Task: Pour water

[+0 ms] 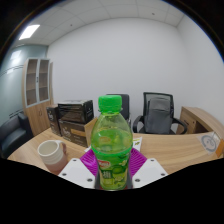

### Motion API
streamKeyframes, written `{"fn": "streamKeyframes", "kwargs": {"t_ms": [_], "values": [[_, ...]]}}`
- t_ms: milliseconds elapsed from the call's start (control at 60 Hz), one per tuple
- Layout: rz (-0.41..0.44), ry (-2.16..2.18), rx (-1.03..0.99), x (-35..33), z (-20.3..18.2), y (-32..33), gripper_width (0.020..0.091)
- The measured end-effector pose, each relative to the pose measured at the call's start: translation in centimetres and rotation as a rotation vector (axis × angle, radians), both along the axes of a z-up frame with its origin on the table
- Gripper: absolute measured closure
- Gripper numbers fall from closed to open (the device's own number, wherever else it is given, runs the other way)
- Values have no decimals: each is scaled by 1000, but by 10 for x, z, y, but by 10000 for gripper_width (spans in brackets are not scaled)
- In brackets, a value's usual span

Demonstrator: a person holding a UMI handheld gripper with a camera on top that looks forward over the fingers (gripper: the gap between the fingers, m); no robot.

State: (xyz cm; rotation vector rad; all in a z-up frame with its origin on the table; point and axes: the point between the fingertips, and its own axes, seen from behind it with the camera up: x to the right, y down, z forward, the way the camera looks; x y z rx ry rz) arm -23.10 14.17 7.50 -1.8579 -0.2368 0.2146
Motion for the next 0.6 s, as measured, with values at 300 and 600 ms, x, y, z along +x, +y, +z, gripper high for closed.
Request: {"fn": "streamKeyframes", "kwargs": {"t_ms": [300, 600], "values": [[-32, 26, -123, 7, -8, -36, 414], [-209, -29, -293, 37, 9, -199, 309]]}}
